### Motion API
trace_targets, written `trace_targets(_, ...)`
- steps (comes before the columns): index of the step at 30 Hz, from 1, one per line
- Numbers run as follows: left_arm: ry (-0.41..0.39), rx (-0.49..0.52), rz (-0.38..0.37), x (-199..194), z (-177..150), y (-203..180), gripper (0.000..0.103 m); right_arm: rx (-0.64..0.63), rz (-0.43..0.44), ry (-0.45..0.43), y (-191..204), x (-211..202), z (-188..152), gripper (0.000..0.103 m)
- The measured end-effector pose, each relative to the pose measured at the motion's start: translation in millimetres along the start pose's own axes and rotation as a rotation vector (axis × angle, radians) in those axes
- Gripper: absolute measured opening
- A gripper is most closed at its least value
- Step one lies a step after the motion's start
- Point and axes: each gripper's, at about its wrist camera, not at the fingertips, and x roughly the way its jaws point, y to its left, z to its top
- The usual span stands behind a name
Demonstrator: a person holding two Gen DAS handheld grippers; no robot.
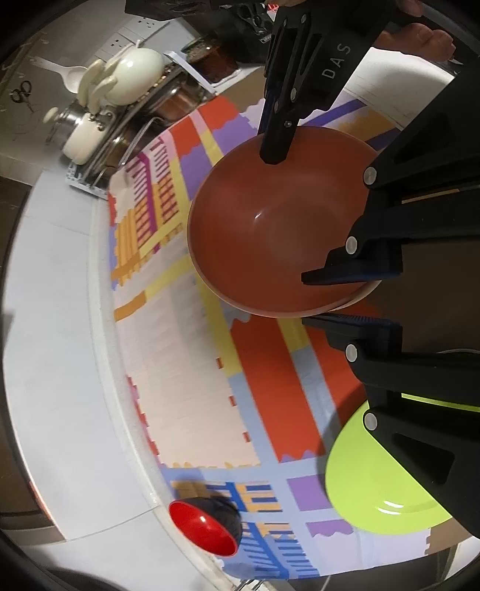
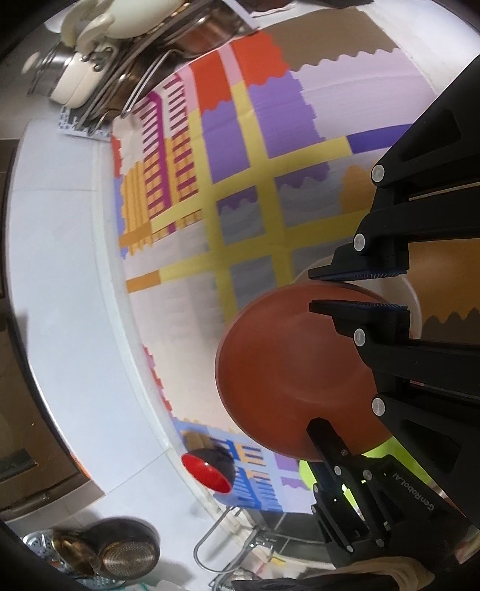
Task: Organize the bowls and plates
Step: 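Lift the pink bowl with both tools and carry it away from the wall, then lower the pink bowl onto the white bowl and open both tools, then move both tools toward the red bowl near the sink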
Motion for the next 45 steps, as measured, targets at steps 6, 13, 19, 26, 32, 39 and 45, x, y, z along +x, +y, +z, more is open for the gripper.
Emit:
trace_targets(6, 0.033, 0.0, 0.016, 14.9, -8.3, -5.7, 0.015, 0.015, 0.002, 0.04, -10.5, 11.0, -10.8, 0.011)
trace_targets(13, 0.066, -0.005, 0.029, 28.2, -10.7, -8.4, 0.015, 0.021, 0.011, 0.063, -16.9, 21.5, -16.6, 0.011)
trace_targets(19, 0.072, -0.004, 0.04, 33.1, -11.6, -10.6, 0.015, 0.019, 0.017, 0.085, -21.7, 31.3, -19.9, 0.011)
trace_targets(26, 0.074, -0.009, 0.056, 38.1, -11.4, -10.9, 0.015, 0.016, 0.031, 0.107, -25.3, 39.4, -22.8, 0.012)
trace_targets(32, 0.068, 0.0, 0.062, 39.8, -11.6, -11.3, 0.031, 0.01, 0.032, 0.108, -24.9, 42.8, -23.1, 0.012)
trace_targets(39, 0.022, -0.009, 0.072, 28.5, -8.6, -9.2, 0.05, 0.017, 0.025, 0.099, -26.2, 41.3, -22.7, 0.026)
trace_targets(45, -0.019, -0.021, 0.068, 11.3, -4.4, -2.0, 0.054, 0.004, 0.009, 0.053, -22.2, 28.8, -21.0, 0.026)
